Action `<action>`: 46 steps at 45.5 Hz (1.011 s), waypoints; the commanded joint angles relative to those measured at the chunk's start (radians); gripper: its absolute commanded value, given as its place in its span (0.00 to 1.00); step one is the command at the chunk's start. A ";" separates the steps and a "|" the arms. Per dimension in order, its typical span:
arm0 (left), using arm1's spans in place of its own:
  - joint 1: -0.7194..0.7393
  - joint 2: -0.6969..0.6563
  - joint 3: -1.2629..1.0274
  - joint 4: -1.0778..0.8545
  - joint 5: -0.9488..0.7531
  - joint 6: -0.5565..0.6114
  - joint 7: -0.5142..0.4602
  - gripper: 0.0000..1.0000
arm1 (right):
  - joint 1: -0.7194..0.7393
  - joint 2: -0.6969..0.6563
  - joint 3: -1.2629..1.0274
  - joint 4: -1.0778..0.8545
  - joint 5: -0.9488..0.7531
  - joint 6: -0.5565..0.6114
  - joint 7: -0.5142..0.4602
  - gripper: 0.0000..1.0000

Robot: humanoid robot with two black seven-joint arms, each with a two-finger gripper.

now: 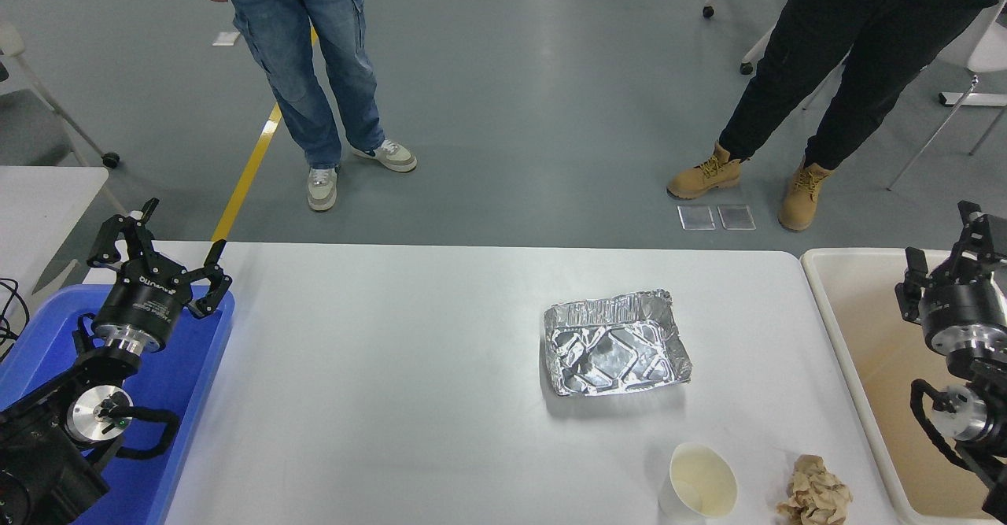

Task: Clean the table surface

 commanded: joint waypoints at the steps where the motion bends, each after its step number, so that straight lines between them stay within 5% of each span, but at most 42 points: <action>1: 0.000 -0.001 0.000 0.000 0.000 0.000 0.000 1.00 | 0.000 0.005 -0.004 -0.034 0.000 0.003 0.000 0.98; 29: 0.000 0.001 0.000 0.000 0.000 0.000 0.000 1.00 | 0.035 -0.018 -0.143 0.000 0.003 0.066 -0.002 0.98; 46: 0.000 -0.001 0.001 0.000 0.000 0.000 0.000 1.00 | 0.221 -0.254 -0.523 0.088 -0.041 0.163 -0.012 0.98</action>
